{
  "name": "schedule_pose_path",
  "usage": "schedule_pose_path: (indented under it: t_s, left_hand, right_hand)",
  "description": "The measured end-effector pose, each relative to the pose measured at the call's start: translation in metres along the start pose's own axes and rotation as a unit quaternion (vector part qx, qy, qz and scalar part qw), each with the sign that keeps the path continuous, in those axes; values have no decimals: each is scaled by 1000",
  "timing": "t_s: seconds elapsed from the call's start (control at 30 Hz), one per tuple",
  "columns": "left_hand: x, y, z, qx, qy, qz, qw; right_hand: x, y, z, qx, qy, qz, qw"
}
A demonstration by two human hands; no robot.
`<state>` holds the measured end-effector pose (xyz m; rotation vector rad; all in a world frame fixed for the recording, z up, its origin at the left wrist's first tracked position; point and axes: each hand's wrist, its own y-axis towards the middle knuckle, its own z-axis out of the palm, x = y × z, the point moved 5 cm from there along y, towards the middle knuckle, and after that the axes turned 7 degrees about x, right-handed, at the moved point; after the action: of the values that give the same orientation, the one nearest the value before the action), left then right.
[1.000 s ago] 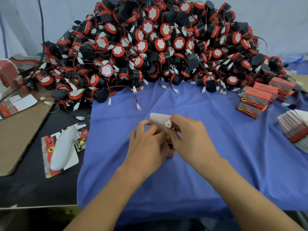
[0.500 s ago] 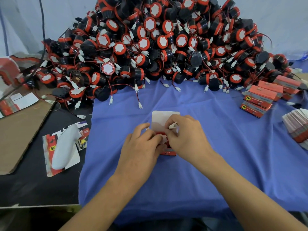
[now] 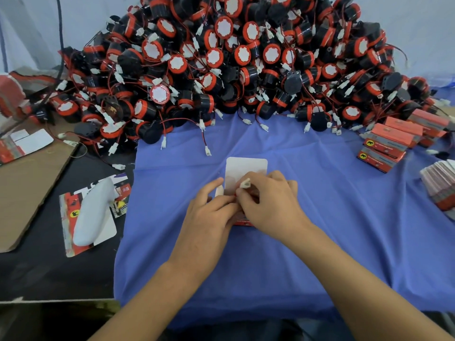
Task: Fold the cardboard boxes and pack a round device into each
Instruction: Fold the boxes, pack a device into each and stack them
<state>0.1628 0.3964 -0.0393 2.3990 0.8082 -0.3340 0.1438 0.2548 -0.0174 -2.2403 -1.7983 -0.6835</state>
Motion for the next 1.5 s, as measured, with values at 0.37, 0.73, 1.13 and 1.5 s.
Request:
schedule_pose_path:
  t_s: [0.37,0.73,1.13,1.5]
  left_hand:
    - [3,-1,-3,-18,-92,-29,995]
    - [14,17,-26,-19,-82,-73,994]
    - [7,19,-26,134,76,-53,987]
    - [16,31,-24,210,24,-76,974]
  right_hand:
    - [8,-15,6,75,-41,-54,995]
    - [1,-12,10,101,-82,-71,989]
    - [-6,-10,7,94,24,-87,991]
    - [-15,-10,10,72,34,-112,991]
